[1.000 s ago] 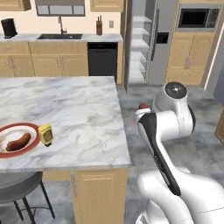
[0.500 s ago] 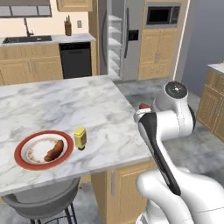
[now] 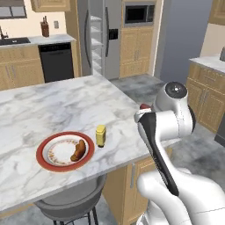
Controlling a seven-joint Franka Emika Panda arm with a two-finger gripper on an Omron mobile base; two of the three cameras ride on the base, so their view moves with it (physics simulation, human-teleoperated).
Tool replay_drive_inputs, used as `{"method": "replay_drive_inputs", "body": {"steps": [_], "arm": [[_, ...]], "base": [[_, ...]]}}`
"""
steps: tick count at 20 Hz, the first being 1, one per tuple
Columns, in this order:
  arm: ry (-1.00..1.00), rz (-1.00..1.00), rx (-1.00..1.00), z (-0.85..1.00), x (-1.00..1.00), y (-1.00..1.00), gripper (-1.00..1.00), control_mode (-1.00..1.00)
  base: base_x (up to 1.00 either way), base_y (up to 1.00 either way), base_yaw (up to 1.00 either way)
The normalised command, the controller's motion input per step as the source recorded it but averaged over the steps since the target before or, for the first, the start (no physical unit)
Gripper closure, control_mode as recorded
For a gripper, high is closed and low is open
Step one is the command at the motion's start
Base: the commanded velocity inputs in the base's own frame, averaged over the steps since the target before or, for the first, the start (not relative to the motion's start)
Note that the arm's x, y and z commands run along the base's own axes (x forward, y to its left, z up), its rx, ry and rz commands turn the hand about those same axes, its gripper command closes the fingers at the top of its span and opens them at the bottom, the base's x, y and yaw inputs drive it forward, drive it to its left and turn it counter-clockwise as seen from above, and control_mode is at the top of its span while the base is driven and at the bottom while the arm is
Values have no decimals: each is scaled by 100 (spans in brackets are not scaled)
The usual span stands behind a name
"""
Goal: Move the hot dog bun to the plate on the dining table and place the condiment next to that plate. Then navigate to the fridge and take the sausage and place it on the plate as well.
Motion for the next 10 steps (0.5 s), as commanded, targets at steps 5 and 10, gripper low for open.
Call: {"method": "replay_drive_inputs", "body": {"steps": [5,10], "arm": [[0,0,0,0,0,0,100,100],[0,0,0,0,0,0,100,100]], "base": [[0,100,7],[-48,74,25]]}}
